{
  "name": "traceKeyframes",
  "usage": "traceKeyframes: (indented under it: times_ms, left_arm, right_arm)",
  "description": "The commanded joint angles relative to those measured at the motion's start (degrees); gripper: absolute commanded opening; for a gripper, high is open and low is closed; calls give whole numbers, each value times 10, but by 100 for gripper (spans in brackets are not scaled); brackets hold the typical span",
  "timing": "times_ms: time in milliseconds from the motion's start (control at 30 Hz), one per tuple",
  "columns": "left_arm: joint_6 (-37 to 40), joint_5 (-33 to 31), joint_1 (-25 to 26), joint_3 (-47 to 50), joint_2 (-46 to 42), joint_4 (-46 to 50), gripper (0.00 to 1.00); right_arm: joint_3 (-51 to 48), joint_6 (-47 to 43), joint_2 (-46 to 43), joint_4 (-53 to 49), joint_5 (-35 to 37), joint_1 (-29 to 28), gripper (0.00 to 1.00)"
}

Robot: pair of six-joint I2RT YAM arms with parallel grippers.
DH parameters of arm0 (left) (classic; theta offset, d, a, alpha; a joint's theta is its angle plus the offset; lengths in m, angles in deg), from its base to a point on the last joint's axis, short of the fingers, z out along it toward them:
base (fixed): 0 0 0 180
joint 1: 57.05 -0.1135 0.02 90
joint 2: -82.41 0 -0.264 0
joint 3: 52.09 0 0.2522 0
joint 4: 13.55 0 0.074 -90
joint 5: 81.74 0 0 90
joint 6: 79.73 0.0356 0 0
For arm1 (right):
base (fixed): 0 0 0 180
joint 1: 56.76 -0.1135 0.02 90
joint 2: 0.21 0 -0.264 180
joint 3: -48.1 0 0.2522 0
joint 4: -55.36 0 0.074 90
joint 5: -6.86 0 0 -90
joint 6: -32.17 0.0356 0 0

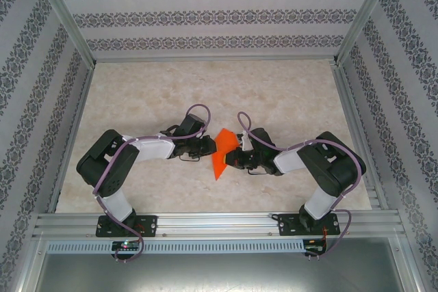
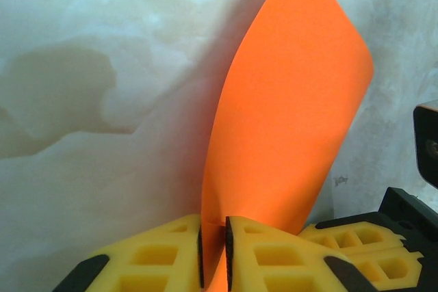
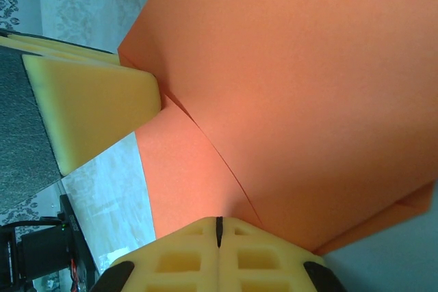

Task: Fold a paper plane with a square sheet of paper (pick it up from the middle)
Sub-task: Fold the wing for the fifth time at the center of the table.

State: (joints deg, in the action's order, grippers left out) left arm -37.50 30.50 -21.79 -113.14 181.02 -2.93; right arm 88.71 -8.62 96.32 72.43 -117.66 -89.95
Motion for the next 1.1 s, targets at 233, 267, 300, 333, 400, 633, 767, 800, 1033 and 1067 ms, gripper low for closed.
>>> traceKeyframes:
  times_ms: [233,267,300,333,400,633,767,800,1033,1067]
  left_arm:
    - [34,1,13,-20,-16,42,2]
    - [36,-1,13,-20,-17,42,1]
    - [37,-2,13,-19,-16,43,1]
    - [37,-3,13,-19,-16,45,1]
    - [39,-6,14,-17,-15,44,0]
    - [40,-2,20,-23,-6,40,0]
    - [42,-2,23,-26,-4,42,0]
    - [43,-5,23,-26,-6,45,0]
    - [43,-14,23,-18,-19,42,0]
    - [42,-9,24,-16,-21,38,0]
  right_arm:
    - [-5,-14,-23,-97,42,6,0]
    - [-6,-14,-27,-102,45,5,0]
    - [-7,-14,-31,-106,48,6,0]
    - [-9,-14,-36,-110,51,6,0]
    - [-13,-12,-44,-115,56,6,0]
    - [-11,11,-56,-124,68,5,0]
    - [-6,17,-54,-144,80,6,0]
    - [-7,20,-54,-145,82,7,0]
    - [-14,36,-59,-160,100,9,0]
    - [-15,39,-58,-160,102,9,0]
